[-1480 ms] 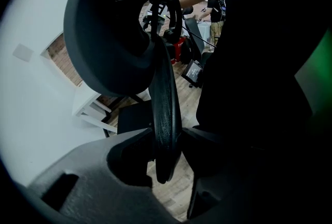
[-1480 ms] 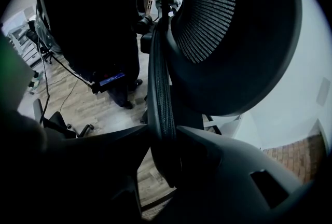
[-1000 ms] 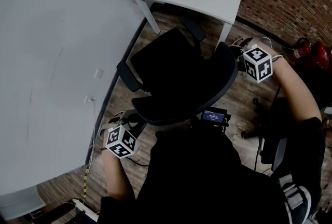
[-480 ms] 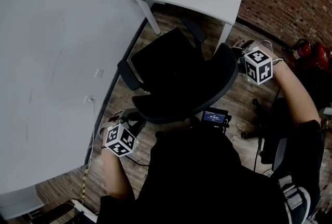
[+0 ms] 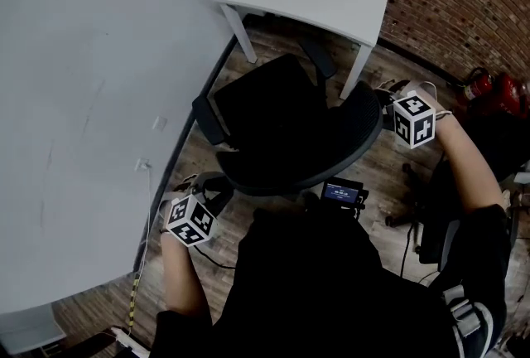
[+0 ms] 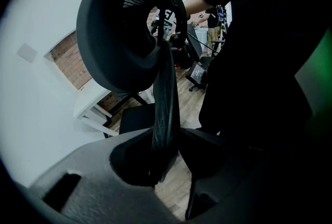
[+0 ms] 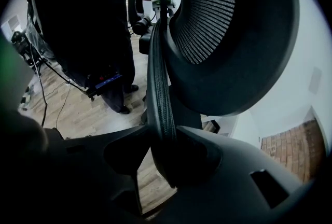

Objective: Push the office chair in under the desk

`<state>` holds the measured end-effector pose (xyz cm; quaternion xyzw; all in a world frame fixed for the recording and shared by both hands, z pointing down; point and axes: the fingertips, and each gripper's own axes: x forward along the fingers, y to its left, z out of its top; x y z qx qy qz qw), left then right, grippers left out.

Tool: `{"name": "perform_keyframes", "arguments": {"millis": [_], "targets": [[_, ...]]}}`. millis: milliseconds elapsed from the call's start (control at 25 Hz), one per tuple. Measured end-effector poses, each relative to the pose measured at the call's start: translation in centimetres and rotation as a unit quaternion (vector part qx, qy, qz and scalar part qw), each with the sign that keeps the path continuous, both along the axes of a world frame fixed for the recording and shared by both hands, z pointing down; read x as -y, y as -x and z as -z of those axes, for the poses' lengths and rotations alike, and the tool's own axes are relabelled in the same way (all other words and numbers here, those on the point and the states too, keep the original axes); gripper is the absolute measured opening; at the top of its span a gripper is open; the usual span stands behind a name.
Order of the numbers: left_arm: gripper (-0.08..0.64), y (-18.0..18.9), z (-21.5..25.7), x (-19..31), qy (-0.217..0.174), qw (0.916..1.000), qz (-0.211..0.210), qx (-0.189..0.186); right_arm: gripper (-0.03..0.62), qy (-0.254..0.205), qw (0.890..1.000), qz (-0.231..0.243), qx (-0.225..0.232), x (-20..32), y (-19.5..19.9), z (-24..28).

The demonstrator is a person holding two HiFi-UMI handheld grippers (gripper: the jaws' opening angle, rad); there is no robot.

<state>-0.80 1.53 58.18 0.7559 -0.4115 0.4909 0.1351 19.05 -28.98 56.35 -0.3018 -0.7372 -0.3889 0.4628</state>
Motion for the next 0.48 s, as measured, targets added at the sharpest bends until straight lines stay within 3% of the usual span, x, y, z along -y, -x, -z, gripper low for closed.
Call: {"name": "perform_keyframes", "arguments": {"millis": [480], "targets": [[0.152, 4.5, -0.1, -1.6, -0.003, 0.9990, -0.044, -0.012, 0.160, 0.001, 0.998, -0.060, 0.006, -4.6, 0.8, 0.0]]}}
